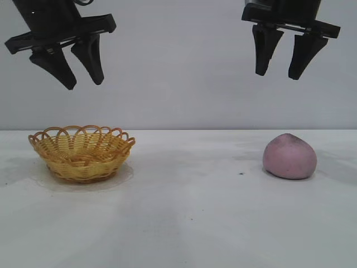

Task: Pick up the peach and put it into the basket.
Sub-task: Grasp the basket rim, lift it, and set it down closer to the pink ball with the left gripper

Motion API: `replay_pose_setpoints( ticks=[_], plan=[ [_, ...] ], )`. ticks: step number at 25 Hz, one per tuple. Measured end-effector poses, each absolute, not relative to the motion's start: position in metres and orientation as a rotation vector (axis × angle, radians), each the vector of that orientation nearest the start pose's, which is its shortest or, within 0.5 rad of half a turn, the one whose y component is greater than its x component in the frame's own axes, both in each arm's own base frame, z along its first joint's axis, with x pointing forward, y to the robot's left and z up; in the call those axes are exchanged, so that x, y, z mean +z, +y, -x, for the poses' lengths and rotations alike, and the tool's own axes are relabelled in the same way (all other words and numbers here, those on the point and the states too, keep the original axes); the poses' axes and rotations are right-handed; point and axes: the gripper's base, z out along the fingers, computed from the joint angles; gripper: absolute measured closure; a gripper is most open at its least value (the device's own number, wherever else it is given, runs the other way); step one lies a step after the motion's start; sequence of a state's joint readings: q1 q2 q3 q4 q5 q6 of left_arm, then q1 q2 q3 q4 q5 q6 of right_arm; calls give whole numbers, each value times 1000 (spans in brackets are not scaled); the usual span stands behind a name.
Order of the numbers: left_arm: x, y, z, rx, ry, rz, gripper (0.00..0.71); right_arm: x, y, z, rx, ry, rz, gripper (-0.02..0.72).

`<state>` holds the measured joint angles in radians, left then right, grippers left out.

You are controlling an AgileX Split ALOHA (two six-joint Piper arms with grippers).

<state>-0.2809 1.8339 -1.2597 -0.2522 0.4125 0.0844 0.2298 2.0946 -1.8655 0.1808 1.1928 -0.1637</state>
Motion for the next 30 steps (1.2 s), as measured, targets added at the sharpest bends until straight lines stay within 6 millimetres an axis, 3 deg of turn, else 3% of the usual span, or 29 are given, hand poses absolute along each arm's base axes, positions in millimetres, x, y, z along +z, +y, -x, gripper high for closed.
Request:
replay_pose_setpoints(
  ticks=[3,6,12,18,23,30],
  plan=[
    [216,-119,-380,-296,2484,-235,388,247,117,-432,267,2857,500,225],
    [219,-117,-379,-215,2524,-377,388,247,117,-432,267,2859,501,225],
    [243,-110,-385,-12,2532,-640,388,247,117,-432,267,2859,501,225],
    [257,-110,-389,65,2562,-894,388,247,117,-432,267,2859,501,225],
    [238,-113,-402,87,2698,-1058,388,247,117,-432,267,2859,501,225],
    [218,-120,-426,85,2731,-1234,388,247,117,-432,267,2855,500,225]
  ],
)
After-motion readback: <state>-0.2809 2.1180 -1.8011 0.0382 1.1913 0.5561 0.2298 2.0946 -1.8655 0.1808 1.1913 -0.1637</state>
